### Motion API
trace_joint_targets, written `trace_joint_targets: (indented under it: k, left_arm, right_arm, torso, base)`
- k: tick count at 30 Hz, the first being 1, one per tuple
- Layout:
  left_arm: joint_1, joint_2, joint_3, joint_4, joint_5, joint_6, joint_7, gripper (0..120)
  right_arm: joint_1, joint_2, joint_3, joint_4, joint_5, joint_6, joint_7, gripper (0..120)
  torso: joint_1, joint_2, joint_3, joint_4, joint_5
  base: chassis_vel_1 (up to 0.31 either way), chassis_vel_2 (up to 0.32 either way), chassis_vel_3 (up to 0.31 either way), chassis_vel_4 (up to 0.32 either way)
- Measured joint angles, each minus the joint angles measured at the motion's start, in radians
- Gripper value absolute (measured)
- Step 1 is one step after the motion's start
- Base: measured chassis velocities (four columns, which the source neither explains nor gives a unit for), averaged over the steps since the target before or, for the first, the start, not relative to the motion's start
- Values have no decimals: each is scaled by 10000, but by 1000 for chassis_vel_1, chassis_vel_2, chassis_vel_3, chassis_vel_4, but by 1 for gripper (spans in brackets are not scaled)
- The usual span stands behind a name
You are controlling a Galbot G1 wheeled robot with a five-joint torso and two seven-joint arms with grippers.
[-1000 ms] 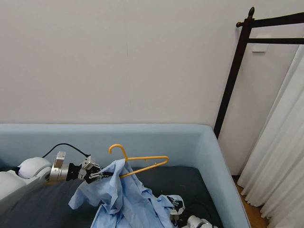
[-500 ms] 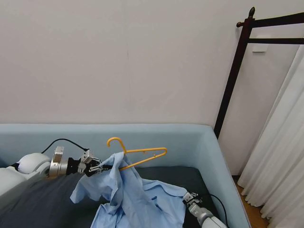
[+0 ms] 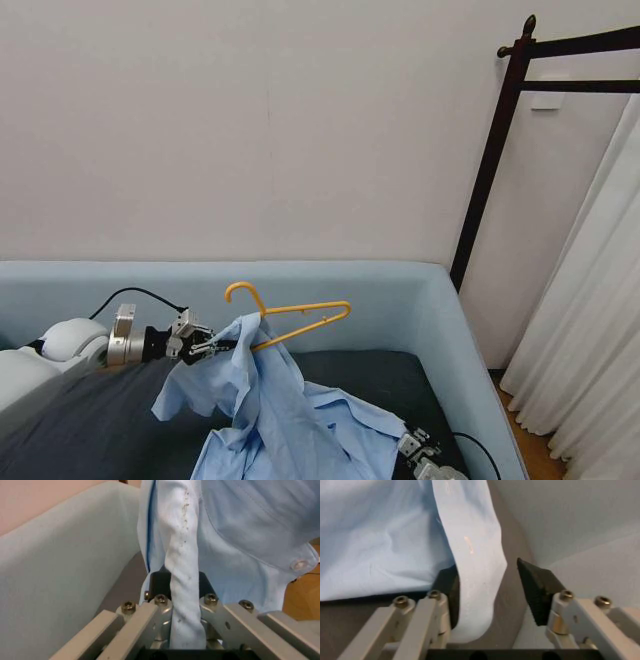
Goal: Pick up the clothes from the sofa and hang them on the clothes hanger.
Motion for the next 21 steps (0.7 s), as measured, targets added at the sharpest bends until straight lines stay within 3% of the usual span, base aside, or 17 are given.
trace_joint_targets:
  k: [4,7,12,15,21]
  left_arm:
    - [0,-64,7,52,98,-104,-105,1]
    - [-10,-128,31,104,138,-186,-199,1]
    - [-29,-163,37,161,150,-187,-204,1]
    - [-31,-138,33,109,145,-187,-203,1]
    - [-27,78,26,-99,88,-164,-198,1]
  right_arm:
    - [-723,-341,424,795,-49,866,-2,58]
    - [-1406,-790,597,1694,-53,861,-211,72]
    - [-1848,-1053,588,2043,147,1271,-581,86]
    - [-1594,-938,441,2130,1199,2124,-1185,98]
    - [68,29,-170,1286,2150,2594,-905,100]
  torso:
    - [0,0,0,0,3]
    - [0,0,-1,2,-1]
    - [0,0,0,-3,0]
    - [0,0,0,-1,0]
    - [0,0,0,5,1]
  base:
    - [0,0,0,0]
    - [0,0,0,0]
    - [0,0,0,0]
    - [0,0,0,0]
    - [0,0,0,0]
